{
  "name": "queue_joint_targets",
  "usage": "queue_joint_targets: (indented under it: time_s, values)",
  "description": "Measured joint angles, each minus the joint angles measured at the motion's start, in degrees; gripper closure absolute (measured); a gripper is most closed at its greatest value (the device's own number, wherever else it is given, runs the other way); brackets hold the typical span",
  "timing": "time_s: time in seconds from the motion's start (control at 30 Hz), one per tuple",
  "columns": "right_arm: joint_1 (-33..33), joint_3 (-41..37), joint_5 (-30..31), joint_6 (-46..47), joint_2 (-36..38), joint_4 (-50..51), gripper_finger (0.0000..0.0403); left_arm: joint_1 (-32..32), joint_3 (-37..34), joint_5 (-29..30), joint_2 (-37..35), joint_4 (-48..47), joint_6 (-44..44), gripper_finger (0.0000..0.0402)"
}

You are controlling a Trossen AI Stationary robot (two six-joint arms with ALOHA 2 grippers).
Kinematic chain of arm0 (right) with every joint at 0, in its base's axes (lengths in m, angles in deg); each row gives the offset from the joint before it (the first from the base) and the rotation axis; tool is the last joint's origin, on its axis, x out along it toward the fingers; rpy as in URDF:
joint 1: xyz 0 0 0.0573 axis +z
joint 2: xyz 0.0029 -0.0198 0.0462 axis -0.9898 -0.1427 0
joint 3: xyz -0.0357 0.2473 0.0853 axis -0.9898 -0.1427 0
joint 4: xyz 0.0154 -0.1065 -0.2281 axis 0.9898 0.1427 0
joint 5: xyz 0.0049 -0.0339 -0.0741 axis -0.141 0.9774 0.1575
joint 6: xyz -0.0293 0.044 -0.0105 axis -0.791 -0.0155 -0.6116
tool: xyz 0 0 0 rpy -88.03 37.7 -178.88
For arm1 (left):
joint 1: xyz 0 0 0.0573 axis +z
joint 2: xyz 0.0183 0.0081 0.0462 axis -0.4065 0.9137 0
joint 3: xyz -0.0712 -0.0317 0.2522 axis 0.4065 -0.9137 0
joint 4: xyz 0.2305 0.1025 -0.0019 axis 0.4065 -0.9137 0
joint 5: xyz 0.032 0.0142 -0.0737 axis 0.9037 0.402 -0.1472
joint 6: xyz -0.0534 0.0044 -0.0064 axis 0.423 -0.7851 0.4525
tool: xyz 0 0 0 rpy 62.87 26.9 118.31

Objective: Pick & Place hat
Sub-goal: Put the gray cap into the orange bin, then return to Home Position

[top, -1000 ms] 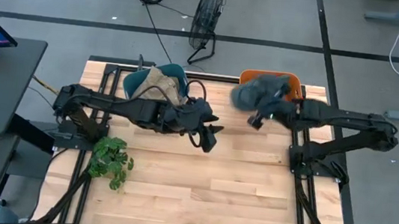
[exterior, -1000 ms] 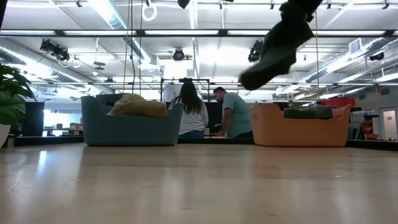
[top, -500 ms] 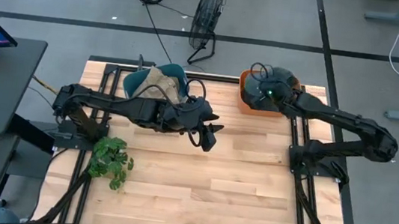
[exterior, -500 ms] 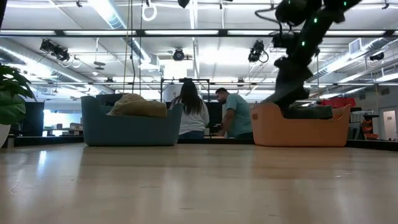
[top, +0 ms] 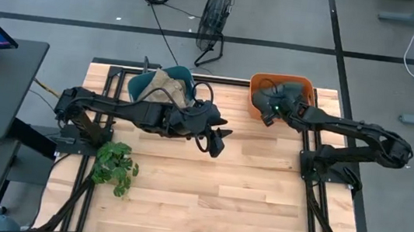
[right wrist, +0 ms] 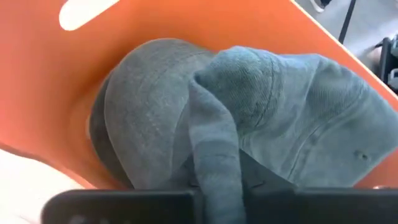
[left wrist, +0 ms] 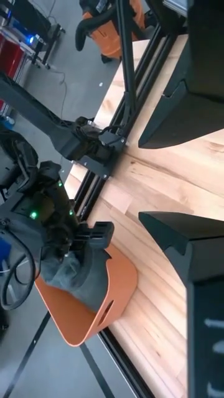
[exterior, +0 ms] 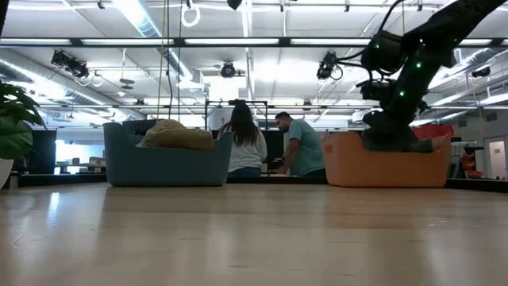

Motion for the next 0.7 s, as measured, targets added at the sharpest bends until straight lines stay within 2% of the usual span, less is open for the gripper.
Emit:
queue_joint_targets:
  time_s: [0.3,0.53,0.7]
  values:
    - [0.0,8.0,-3.7,-0.4,0.1,7.5,0.0303,-0.6,-0.1,0.0,-1.6,1.2,1.6,0.0223]
    - [0.6,19.5,-3.6,-1.2,0.1,22.1,0.0244,-1.6,-0.1,-0.1,-6.9,-0.1,-0.5,0.0223]
    - [3.2,30.4,-4.6,-1.5,0.4,32.6,0.0225,-2.5,-0.1,1.2,-11.1,-2.3,-1.2,0.0223]
